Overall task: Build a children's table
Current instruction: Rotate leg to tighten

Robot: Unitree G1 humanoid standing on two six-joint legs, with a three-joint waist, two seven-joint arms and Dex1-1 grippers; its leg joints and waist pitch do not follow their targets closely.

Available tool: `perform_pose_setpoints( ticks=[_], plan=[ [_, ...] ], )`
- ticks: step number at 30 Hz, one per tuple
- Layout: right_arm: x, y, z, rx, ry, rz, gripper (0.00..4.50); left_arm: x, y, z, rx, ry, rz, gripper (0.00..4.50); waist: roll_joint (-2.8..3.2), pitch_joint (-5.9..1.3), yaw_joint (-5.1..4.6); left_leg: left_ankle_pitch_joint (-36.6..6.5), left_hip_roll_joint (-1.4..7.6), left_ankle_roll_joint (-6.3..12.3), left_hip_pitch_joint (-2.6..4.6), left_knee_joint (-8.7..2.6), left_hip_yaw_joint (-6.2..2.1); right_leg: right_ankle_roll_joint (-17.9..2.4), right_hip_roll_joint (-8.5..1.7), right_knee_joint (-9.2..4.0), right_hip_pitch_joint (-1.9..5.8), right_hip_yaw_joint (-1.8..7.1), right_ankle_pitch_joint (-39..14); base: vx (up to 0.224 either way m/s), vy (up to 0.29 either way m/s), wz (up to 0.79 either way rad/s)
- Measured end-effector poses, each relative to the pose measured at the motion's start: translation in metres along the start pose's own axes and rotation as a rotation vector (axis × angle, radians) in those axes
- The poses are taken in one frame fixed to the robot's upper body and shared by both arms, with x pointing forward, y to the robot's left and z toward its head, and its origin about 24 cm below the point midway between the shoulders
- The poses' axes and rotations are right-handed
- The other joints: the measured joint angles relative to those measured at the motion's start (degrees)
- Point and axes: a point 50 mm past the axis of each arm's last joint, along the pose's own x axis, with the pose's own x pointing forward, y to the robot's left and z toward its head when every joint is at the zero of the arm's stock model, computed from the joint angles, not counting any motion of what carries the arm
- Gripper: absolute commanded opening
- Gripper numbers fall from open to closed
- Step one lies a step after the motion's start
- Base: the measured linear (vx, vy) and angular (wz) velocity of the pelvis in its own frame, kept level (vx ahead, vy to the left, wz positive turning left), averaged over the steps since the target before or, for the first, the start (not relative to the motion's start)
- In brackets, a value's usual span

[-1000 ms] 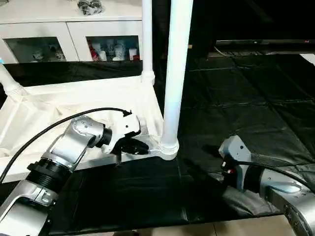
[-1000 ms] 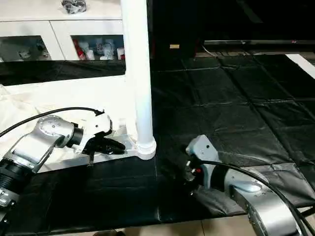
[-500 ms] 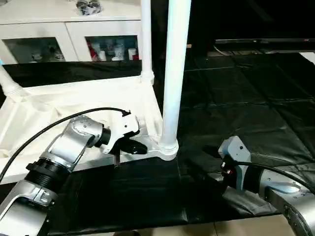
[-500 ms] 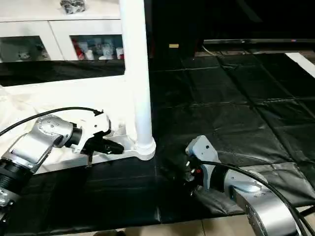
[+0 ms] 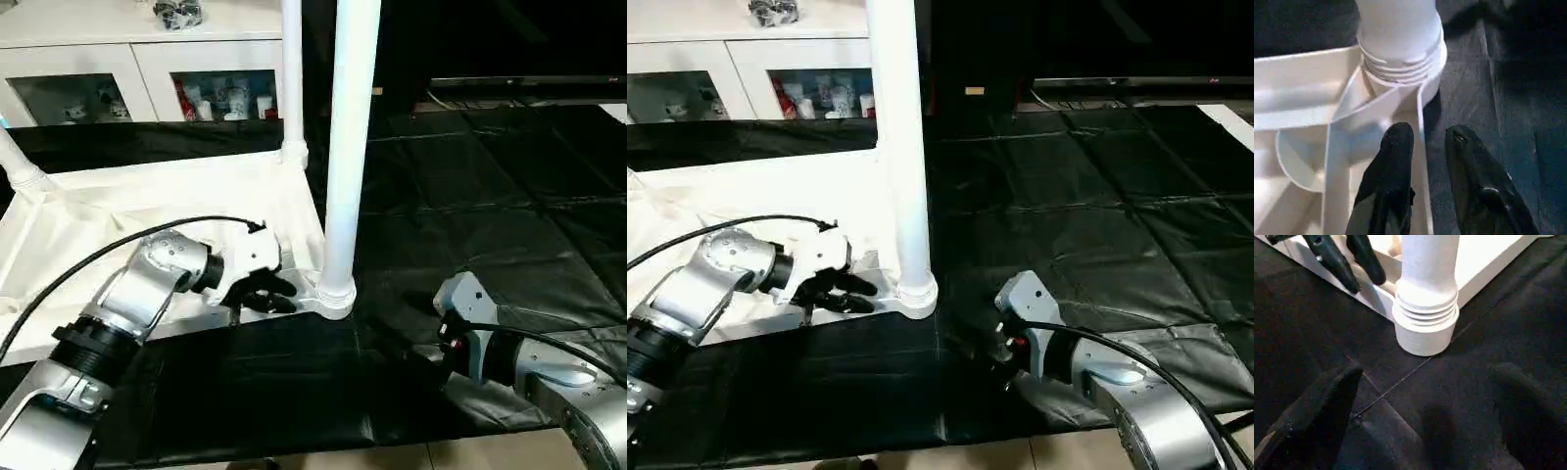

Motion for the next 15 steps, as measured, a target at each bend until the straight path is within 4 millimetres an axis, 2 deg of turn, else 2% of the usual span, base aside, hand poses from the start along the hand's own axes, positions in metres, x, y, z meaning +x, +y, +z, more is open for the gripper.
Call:
perform_pose_setpoints(
  ticks=[14, 15],
  plan=[
    [0.0002, 0.0001, 0.0000, -0.003, 0.000, -0.001, 4.50, 0.0036, -0.0023, -0.0062, 0.017, 0.039, 0.012, 1.25, 0.06, 0.03, -0.03, 0.00, 0.00, -0.01, 0.00, -0.02, 0.01, 0.00, 0.00, -0.01, -0.01, 0.01, 0.00, 0.000, 0.000, 0.00],
    [0.0002, 0.0001, 0.0000, -0.004, 0.000, -0.002, 4.50, 0.0038, -0.0021, -0.0070, 0.013, 0.044, 0.016, 1.08, 0.06, 0.04, -0.03, 0.00, 0.00, -0.01, 0.00, -0.02, 0.01, 0.00, 0.00, -0.01, -0.01, 0.01, 0.00, 0.000, 0.000, 0.00]
  ],
)
